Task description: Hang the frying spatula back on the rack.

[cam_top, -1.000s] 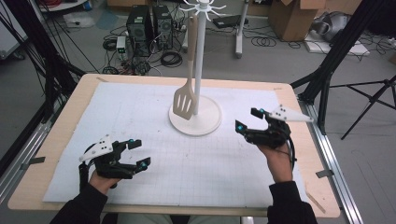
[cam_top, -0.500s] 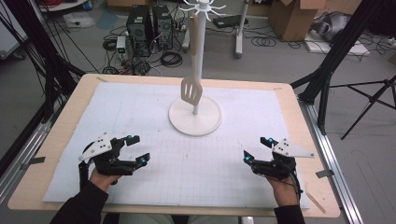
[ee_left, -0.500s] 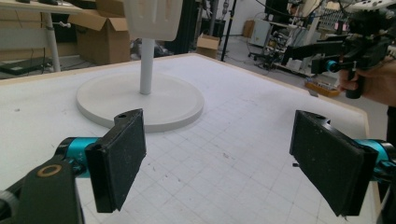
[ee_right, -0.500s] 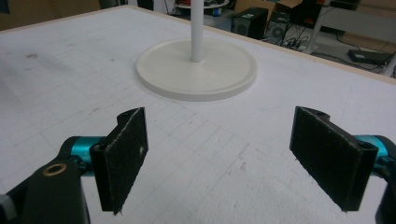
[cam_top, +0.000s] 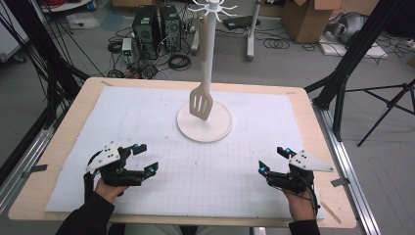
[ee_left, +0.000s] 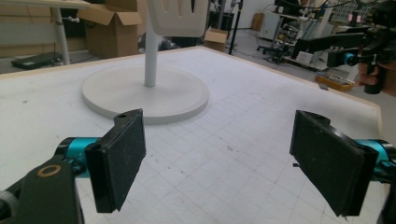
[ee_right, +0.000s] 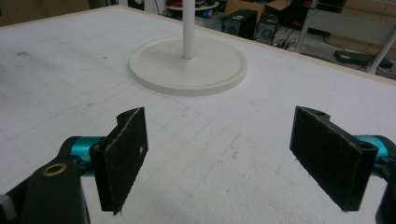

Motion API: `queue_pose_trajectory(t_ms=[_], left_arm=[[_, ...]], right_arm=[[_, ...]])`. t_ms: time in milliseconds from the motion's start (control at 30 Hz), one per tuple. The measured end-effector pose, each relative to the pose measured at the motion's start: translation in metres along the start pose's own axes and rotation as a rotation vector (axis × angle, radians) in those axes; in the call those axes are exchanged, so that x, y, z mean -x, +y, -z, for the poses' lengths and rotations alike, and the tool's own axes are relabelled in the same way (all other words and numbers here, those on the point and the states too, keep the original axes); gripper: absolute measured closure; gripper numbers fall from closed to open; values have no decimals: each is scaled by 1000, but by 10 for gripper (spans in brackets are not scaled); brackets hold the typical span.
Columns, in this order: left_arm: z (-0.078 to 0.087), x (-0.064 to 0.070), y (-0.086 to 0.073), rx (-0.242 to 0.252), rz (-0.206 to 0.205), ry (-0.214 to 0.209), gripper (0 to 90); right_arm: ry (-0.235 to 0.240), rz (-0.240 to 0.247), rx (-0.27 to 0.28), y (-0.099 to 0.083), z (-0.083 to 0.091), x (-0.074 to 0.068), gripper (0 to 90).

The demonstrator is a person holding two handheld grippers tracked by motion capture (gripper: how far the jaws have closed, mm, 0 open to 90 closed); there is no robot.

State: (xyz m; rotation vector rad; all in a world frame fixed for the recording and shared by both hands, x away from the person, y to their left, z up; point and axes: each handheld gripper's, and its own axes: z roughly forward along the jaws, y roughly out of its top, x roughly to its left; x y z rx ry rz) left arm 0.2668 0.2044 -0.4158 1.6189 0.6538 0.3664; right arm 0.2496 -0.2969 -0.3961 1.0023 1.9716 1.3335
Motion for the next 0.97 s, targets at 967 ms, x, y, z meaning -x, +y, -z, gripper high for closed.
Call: queue_pose_trajectory(t_ms=[967], left_arm=[[4, -5, -2, 4, 37, 18, 190]], right_arm=[[8, -5, -24, -2, -5, 0, 182]])
